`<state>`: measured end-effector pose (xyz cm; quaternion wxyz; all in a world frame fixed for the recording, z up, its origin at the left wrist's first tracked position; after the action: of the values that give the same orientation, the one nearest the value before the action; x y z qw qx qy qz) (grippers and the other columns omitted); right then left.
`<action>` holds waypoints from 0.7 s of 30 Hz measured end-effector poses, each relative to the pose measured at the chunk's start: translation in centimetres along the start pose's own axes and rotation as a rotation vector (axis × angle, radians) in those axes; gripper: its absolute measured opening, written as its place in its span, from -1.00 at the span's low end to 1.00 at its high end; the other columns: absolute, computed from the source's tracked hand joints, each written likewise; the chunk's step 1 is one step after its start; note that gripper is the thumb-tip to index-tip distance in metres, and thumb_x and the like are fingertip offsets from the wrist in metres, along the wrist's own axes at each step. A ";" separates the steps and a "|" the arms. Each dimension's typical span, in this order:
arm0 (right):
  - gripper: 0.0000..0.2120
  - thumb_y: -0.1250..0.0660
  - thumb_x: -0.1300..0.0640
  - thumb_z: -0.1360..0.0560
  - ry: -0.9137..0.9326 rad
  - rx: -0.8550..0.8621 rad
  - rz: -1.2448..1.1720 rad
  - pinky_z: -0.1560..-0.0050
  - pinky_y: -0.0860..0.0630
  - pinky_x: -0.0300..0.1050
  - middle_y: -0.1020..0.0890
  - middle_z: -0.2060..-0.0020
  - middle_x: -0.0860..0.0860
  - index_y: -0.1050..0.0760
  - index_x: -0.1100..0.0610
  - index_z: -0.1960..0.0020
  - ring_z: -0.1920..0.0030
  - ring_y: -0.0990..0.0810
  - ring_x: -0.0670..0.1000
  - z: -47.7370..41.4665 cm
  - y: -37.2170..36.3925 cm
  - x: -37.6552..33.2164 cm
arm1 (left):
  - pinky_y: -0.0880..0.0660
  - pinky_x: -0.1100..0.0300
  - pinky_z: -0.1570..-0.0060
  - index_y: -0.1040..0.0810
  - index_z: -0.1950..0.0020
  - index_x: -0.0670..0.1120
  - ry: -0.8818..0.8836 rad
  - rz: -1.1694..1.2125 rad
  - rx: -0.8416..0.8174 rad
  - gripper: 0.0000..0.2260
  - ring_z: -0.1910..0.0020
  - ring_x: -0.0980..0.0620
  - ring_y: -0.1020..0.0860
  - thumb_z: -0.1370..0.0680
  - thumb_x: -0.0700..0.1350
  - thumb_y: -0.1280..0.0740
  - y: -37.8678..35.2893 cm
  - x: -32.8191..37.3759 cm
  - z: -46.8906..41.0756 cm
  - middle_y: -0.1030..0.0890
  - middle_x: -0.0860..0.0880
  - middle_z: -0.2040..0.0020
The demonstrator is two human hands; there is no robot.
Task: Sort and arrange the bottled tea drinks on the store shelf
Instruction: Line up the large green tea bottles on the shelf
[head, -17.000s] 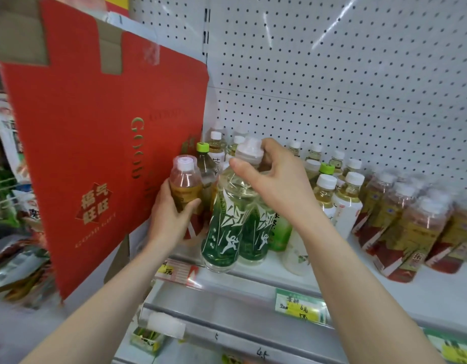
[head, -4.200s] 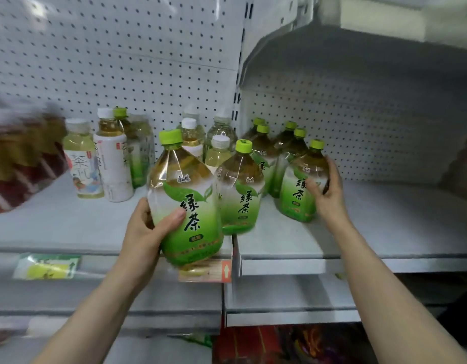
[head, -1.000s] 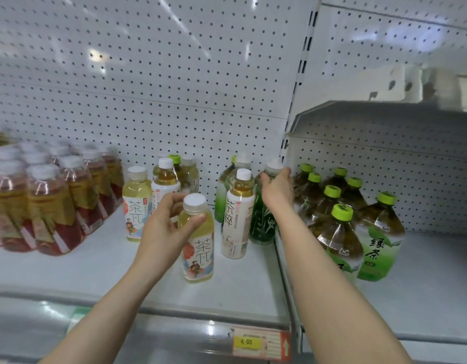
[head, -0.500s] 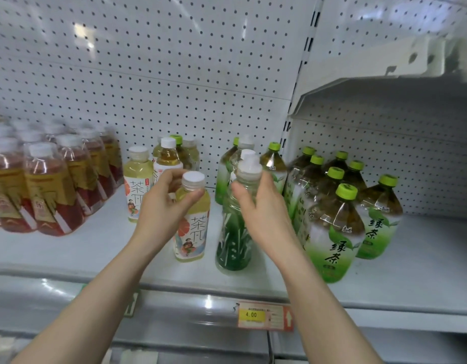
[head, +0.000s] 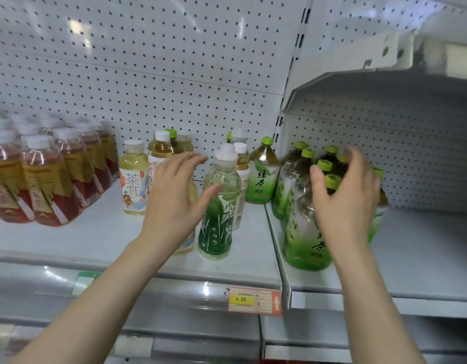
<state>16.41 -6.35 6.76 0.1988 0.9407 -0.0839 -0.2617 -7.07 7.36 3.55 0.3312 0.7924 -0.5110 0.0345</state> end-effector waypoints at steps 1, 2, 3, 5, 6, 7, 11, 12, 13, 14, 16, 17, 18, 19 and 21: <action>-0.40 -0.27 -0.24 -0.54 -0.080 -0.110 0.021 -0.29 -0.41 0.14 -0.50 -0.31 0.09 -0.29 0.08 -0.44 -0.33 -0.43 0.16 -0.3 -0.3 1.6 | -0.24 0.08 -0.40 -0.46 -0.39 -0.07 -0.001 -0.031 -0.029 -0.46 -0.38 -0.05 -0.37 -0.52 0.21 -0.33 -0.5 0.3 -0.1 -0.49 -0.02 -0.35; -0.40 -0.30 -0.24 -0.53 -0.145 -0.218 -0.010 -0.24 -0.46 0.14 -0.53 -0.27 0.10 -0.30 0.08 -0.43 -0.28 -0.47 0.18 -0.1 -0.9 2.6 | -0.24 0.06 -0.41 -0.46 -0.40 -0.06 0.005 -0.056 -0.052 -0.42 -0.39 -0.05 -0.36 -0.50 0.25 -0.33 -0.8 0.5 -0.2 -0.49 -0.02 -0.36; -0.44 -0.32 -0.21 -0.53 -0.176 -0.271 -0.076 -0.14 -0.52 0.08 -0.58 -0.18 0.08 -0.31 0.07 -0.39 -0.20 -0.53 0.18 0.3 -1.4 3.1 | -0.24 0.03 -0.42 -0.46 -0.41 -0.06 0.012 -0.077 -0.066 -0.40 -0.40 -0.06 -0.35 -0.49 0.28 -0.32 -1.1 0.6 -0.1 -0.49 -0.02 -0.36; -0.63 -0.31 -0.10 -0.58 -0.131 -0.196 -0.190 0.16 -0.47 -0.16 -0.60 0.05 -0.02 -0.35 0.05 -0.28 0.00 -0.59 0.11 1.3 -2.0 3.0 | -0.25 -0.01 -0.44 -0.46 -0.41 -0.06 0.016 -0.096 -0.077 -0.38 -0.41 -0.07 -0.34 -0.46 0.28 -0.34 -1.4 0.4 0.2 -0.50 -0.03 -0.36; -0.68 -0.28 -0.09 -0.59 -0.093 -0.158 -0.215 0.21 -0.39 -0.23 -0.57 0.13 -0.07 -0.36 0.04 -0.25 0.09 -0.59 0.05 1.8 -2.3 2.5 | -0.25 -0.02 -0.44 -0.46 -0.40 -0.07 0.016 -0.097 -0.077 -0.38 -0.42 -0.07 -0.33 -0.46 0.27 -0.35 -1.5 0.2 0.3 -0.51 -0.04 -0.35; -0.70 -0.25 -0.10 -0.59 -0.060 -0.150 -0.236 0.21 -0.36 -0.25 -0.56 0.17 -0.10 -0.36 0.02 -0.23 0.14 -0.57 -0.01 2.2 -2.9 1.8 | -0.24 -0.02 -0.45 -0.46 -0.40 -0.08 0.015 -0.098 -0.077 -0.37 -0.43 -0.07 -0.32 -0.45 0.25 -0.36 -1.5 0.1 0.4 -0.51 -0.05 -0.35; -0.72 -0.20 -0.09 -0.61 -0.021 -0.201 -0.290 0.17 -0.47 -0.13 -0.52 0.22 -0.10 -0.34 0.03 -0.24 0.26 -0.49 -0.06 2.4 -6.9 -0.9 | -0.26 -0.02 -0.44 -0.47 -0.39 -0.09 0.003 -0.097 -0.085 -0.39 -0.44 -0.07 -0.32 -0.43 0.19 -0.42 -1.6 -0.3 0.5 -0.53 -0.05 -0.32; -0.72 -0.21 -0.06 -0.62 -0.026 -0.197 -0.271 0.16 -0.49 -0.08 -0.52 0.21 -0.08 -0.34 0.07 -0.25 0.24 -0.49 -0.04 1.8 -8.0 -1.4 | -0.27 -0.02 -0.43 -0.48 -0.39 -0.09 -0.004 -0.103 -0.085 -0.39 -0.43 -0.07 -0.33 -0.43 0.18 -0.44 -1.5 -0.4 0.5 -0.54 -0.05 -0.32; -0.72 -0.21 -0.03 -0.63 -0.025 -0.182 -0.244 0.15 -0.51 -0.04 -0.54 0.19 -0.04 -0.35 0.11 -0.24 0.22 -0.50 -0.01 1.2 -9.0 -1.7 | -0.27 0.00 -0.42 -0.48 -0.39 -0.09 -0.012 -0.112 -0.086 -0.39 -0.43 -0.07 -0.33 -0.42 0.18 -0.44 -1.4 -0.4 0.5 -0.55 -0.05 -0.31; -0.73 -0.22 -0.01 -0.63 -0.028 -0.159 -0.220 0.13 -0.51 -0.01 -0.56 0.16 0.00 -0.36 0.14 -0.23 0.18 -0.53 0.03 0.5 -9.9 -1.8 | -0.27 0.01 -0.42 -0.49 -0.38 -0.09 -0.021 -0.122 -0.086 -0.39 -0.42 -0.06 -0.33 -0.42 0.18 -0.44 -1.4 -0.4 0.5 -0.55 -0.05 -0.30; -0.70 -0.23 0.01 -0.63 -0.061 -0.123 -0.180 0.13 -0.48 -0.03 -0.60 0.12 0.07 -0.36 0.19 -0.25 0.13 -0.57 0.10 -0.8 -11.6 -1.4 | -0.26 0.05 -0.40 -0.50 -0.38 -0.09 -0.042 -0.139 -0.074 -0.39 -0.41 -0.06 -0.34 -0.42 0.18 -0.43 -1.4 -0.4 0.6 -0.57 -0.04 -0.28; -0.67 -0.23 0.00 -0.63 -0.078 -0.113 -0.163 0.14 -0.44 -0.06 -0.61 0.09 0.10 -0.36 0.20 -0.27 0.10 -0.58 0.12 -1.4 -12.3 -1.1 | -0.26 0.06 -0.40 -0.50 -0.37 -0.10 -0.052 -0.146 -0.066 -0.39 -0.41 -0.05 -0.34 -0.42 0.18 -0.43 -1.4 -0.4 0.6 -0.58 -0.04 -0.27; -0.66 -0.23 -0.01 -0.63 -0.094 -0.110 -0.149 0.15 -0.41 -0.08 -0.62 0.08 0.11 -0.35 0.20 -0.28 0.08 -0.59 0.14 -1.8 -13.1 -0.8 | -0.26 0.08 -0.40 -0.50 -0.37 -0.10 -0.061 -0.150 -0.059 -0.40 -0.41 -0.05 -0.35 -0.42 0.18 -0.44 -1.4 -0.5 0.6 -0.58 -0.04 -0.26; -0.64 -0.23 -0.02 -0.63 -0.108 -0.111 -0.143 0.17 -0.39 -0.09 -0.62 0.07 0.12 -0.34 0.20 -0.29 0.08 -0.59 0.14 -2.3 -13.8 -0.5 | -0.25 0.09 -0.40 -0.50 -0.38 -0.10 -0.068 -0.153 -0.055 -0.40 -0.41 -0.05 -0.35 -0.43 0.18 -0.44 -1.5 -0.5 0.7 -0.58 -0.04 -0.26; -0.62 -0.23 -0.02 -0.63 -0.110 -0.114 -0.151 0.17 -0.37 -0.09 -0.62 0.06 0.14 -0.34 0.23 -0.30 0.07 -0.59 0.15 -3.1 -15.3 -0.4 | -0.23 0.13 -0.42 -0.50 -0.38 -0.10 -0.075 -0.154 -0.050 -0.40 -0.41 -0.04 -0.35 -0.44 0.19 -0.43 -1.5 -0.6 0.8 -0.57 -0.02 -0.27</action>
<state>18.51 8.63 2.94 0.2268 0.9158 -0.0084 -0.3314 -6.31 7.82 1.97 0.3330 0.8216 -0.4614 -0.0334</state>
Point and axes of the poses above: each hand's wrist, its own z-axis away from the middle knuckle, its own y-axis out of the back of the hand, x = y × z, the point moved 4 cm from there along -z, towards the middle knuckle
